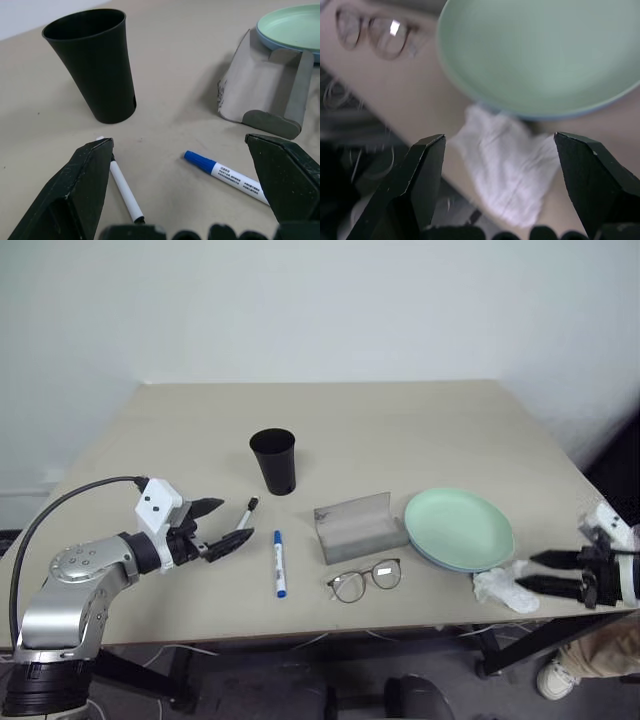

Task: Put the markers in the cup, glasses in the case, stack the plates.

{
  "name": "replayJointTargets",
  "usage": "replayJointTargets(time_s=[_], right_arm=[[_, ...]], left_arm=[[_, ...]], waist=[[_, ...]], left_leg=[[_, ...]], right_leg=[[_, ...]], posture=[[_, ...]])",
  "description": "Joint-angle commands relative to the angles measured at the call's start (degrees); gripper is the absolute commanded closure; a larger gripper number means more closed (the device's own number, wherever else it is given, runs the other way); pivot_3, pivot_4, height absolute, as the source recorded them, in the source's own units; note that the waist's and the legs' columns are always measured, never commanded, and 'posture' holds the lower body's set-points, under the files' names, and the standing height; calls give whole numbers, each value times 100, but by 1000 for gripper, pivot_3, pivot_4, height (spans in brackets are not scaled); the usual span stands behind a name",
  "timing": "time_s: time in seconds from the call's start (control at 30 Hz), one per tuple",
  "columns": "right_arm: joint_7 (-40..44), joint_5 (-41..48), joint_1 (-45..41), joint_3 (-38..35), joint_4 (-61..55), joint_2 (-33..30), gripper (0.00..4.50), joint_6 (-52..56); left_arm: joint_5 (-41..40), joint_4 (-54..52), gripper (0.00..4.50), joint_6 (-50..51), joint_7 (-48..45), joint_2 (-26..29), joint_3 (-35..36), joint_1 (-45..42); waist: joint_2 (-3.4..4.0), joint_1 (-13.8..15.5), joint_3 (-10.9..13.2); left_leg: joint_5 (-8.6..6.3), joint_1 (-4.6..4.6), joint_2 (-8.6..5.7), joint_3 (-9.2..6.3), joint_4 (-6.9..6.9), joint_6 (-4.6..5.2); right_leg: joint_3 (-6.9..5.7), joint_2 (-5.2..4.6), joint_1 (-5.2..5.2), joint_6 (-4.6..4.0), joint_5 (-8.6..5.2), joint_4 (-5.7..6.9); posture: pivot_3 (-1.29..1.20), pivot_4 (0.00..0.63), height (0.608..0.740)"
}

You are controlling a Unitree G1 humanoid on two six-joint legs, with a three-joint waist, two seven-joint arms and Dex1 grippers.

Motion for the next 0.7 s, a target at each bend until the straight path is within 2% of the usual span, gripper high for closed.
replayJointTargets(time_s=[0.03, 0.43, 0.63, 0.7], right_arm=[[-104, -240, 83, 78, -343, -23, 753, -329], [-744, -1267, 20, 955, -195, 297, 753, -1275], [-1106, -1530, -262, 1204, 73, 622, 753, -1325], [-1195, -1623, -328, 1258, 168, 691, 1127, -1394]], left_arm=[[-70, -229, 0, -35, 32, 24, 99, -30], [-88, -252, 0, 15, 80, 29, 122, -2], [-72, -204, 0, 13, 87, 36, 119, -42], [-67, -196, 0, 4, 96, 28, 118, -51]], waist=[[2, -8, 1], [-2, 17, 0], [-1, 17, 0], [-2, 16, 0]], left_leg=[[0, 0, 0, 2, 1, 0], [-5, -2, 1, 2, 1, -11], [-5, -1, 1, 2, 2, -12], [-5, -1, 1, 2, 3, -12]], right_leg=[[0, -4, -1, 0, 0, 0], [-18, -10, -8, 8, 8, 0], [-21, -9, -5, 7, 8, 0], [-21, -8, -5, 7, 8, 0]], posture=[[0, 0, 723], [0, 0, 723], [0, 0, 723], [0, 0, 723]])
